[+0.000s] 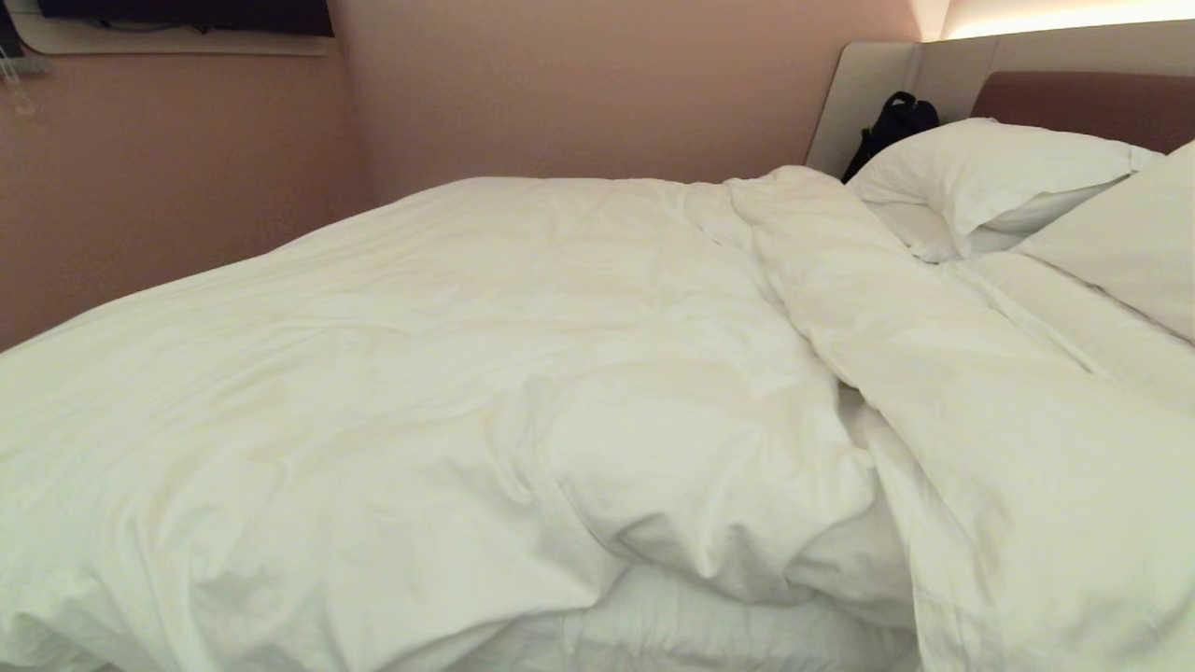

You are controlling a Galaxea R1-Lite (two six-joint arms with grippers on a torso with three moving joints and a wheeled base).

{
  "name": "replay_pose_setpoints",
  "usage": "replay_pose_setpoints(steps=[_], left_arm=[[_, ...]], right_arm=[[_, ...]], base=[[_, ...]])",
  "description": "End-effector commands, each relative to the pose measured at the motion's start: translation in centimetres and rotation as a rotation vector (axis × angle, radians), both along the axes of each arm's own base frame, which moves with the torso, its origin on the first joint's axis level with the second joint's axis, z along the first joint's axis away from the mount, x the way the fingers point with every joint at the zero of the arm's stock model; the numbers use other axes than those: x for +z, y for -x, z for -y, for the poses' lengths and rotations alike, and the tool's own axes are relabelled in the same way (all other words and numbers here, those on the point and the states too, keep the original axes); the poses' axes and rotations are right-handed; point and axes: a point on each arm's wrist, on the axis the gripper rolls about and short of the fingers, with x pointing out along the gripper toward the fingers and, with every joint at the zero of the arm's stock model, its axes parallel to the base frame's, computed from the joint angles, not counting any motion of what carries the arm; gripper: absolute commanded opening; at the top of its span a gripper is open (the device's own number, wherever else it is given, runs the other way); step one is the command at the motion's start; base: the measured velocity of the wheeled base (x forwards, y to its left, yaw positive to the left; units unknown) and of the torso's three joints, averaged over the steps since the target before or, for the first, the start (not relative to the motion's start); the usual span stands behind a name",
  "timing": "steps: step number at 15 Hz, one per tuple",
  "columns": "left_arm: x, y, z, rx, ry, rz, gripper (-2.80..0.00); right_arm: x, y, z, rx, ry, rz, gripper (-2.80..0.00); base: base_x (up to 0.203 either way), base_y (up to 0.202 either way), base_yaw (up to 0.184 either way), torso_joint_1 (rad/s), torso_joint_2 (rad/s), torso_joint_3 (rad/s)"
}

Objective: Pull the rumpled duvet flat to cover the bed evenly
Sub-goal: Flatten the corners of the folded blanket

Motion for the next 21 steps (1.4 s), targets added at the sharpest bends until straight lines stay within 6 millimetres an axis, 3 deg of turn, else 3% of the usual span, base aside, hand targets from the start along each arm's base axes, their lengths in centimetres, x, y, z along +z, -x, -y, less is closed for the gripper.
replay_pose_setpoints(steps=[1, 5, 11, 15, 18, 21], left_arm=[[0.0, 0.0, 0.0, 0.001, 0.000, 0.001, -2.80], [0.0, 0.0, 0.0, 0.001, 0.000, 0.001, -2.80], [0.0, 0.0, 0.0, 0.001, 0.000, 0.001, -2.80], [0.0, 0.0, 0.0, 0.001, 0.000, 0.001, -2.80], [0.0, 0.0, 0.0, 0.001, 0.000, 0.001, -2.80], [0.0, 0.0, 0.0, 0.001, 0.000, 0.001, -2.80]], right_arm=[[0.3, 0.5, -0.8, 0.025, 0.011, 0.045, 0.00], [0.2, 0.7, -1.1, 0.024, 0.021, 0.056, 0.00], [-1.7, -1.0, 1.2, 0.076, -0.093, -0.010, 0.00], [-4.9, -2.8, 3.3, 0.224, -0.185, -0.016, 0.00], [-6.6, -2.9, 3.1, 0.343, -0.201, 0.013, 0.00], [-7.1, -2.8, 2.7, 0.410, -0.216, 0.044, 0.00]], base=[[0.000, 0.000, 0.000, 0.000, 0.00, 0.000], [0.000, 0.000, 0.000, 0.000, 0.00, 0.000], [0.000, 0.000, 0.000, 0.000, 0.00, 0.000], [0.000, 0.000, 0.000, 0.000, 0.00, 0.000], [0.000, 0.000, 0.000, 0.000, 0.00, 0.000], [0.000, 0.000, 0.000, 0.000, 0.00, 0.000]])
